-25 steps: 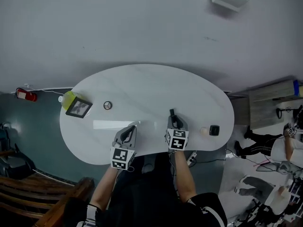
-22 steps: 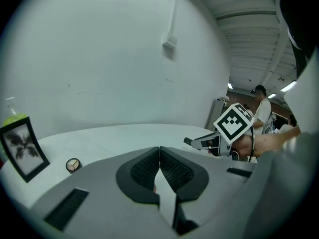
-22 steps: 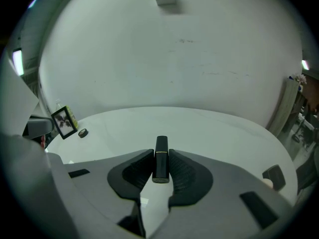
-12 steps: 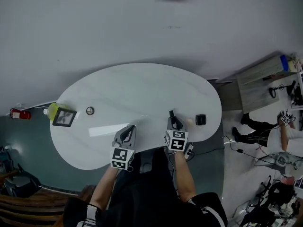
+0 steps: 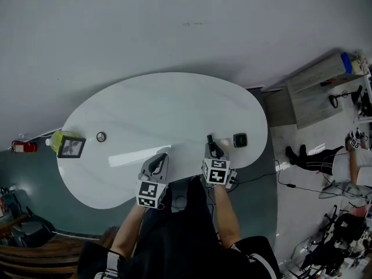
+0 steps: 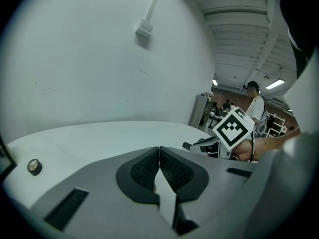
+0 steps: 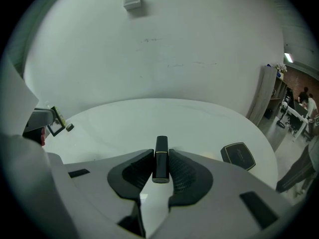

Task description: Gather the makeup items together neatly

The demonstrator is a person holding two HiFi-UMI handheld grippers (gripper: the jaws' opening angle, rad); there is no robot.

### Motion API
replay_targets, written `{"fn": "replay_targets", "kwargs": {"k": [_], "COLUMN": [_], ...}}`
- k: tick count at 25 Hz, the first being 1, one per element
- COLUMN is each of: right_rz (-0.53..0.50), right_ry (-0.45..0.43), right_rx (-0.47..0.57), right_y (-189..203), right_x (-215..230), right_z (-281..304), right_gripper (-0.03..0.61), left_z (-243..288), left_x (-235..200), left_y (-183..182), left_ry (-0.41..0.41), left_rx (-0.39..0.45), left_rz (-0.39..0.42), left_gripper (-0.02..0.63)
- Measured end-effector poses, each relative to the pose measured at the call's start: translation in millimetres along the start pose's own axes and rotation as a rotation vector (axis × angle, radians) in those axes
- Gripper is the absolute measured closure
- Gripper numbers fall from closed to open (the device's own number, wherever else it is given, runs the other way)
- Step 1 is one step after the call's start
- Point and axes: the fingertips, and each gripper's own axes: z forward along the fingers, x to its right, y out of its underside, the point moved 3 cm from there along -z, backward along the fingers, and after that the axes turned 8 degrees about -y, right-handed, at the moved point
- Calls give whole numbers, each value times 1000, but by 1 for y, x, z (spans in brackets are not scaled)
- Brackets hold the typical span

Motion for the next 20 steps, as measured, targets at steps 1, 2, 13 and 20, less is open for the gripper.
{"fn": "replay_targets", "kwargs": {"k": [1,2,13,20], "right_rz": [-4,-7,-8,-1], "right_ry": [-1,-2,13,22], "right_rx": [-5,-10,-34,-39], "right_y": [3,6,35,41], "right_x": [1,2,6,8], "right_z": [1,2,11,15], "right_gripper": [466,466,466,466], "left_z": [1,1,-1,-5], "left_x": [2,3,9,11], "left_y": [2,4,22,26], "left_ry": [1,2,-13,-17], "left_rx": [-4,-9,-38,-50], "left_rz": [2,4,-3,1], "left_gripper": [594,594,594,594]}}
